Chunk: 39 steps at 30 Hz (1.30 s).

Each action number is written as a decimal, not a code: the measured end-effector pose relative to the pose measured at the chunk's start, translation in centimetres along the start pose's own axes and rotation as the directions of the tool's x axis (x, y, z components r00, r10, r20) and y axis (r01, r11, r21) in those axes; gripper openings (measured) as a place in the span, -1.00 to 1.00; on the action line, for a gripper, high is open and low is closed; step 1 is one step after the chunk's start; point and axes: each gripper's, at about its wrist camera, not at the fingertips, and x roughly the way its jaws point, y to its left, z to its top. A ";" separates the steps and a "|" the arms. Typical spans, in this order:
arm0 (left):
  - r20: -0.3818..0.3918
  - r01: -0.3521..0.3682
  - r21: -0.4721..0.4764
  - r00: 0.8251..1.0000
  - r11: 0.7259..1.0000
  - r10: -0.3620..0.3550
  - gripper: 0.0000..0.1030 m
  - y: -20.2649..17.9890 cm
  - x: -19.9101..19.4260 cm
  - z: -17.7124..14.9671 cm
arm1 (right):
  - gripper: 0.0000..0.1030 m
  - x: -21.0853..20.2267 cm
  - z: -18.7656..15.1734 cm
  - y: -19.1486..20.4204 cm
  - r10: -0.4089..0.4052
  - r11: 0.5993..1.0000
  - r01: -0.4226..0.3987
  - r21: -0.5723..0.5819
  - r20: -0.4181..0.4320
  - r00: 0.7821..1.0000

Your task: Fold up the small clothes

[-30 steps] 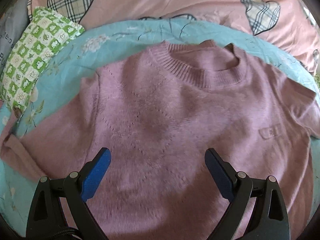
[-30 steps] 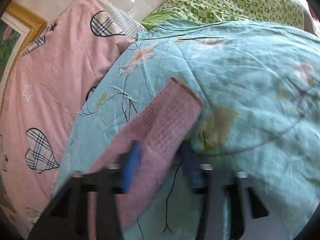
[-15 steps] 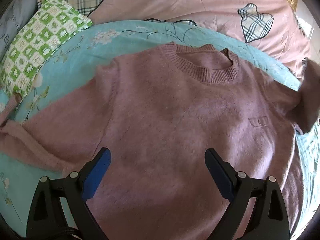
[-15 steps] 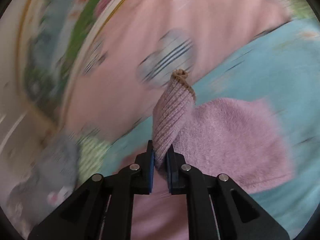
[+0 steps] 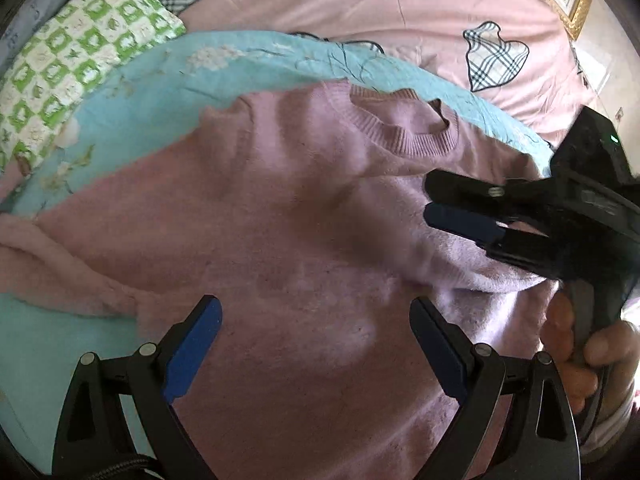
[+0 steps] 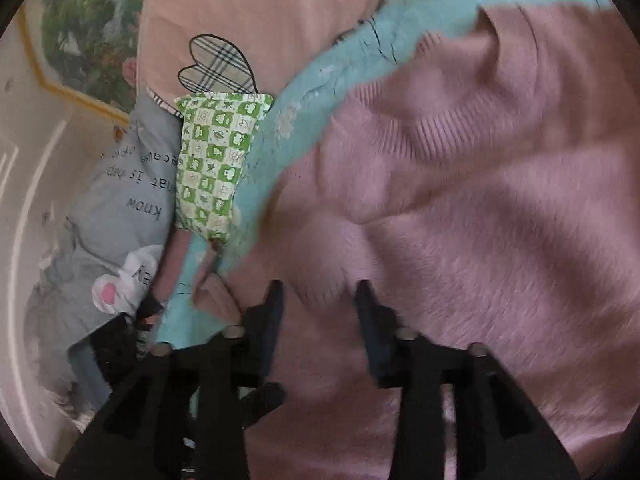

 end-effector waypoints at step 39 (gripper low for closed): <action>0.314 0.188 -0.004 0.933 0.982 -0.178 -0.86 -1.0 -3.6 1.0 | -0.82 -16.5 7.1 -12.3 -0.456 0.889 0.441 0.125 0.336 0.824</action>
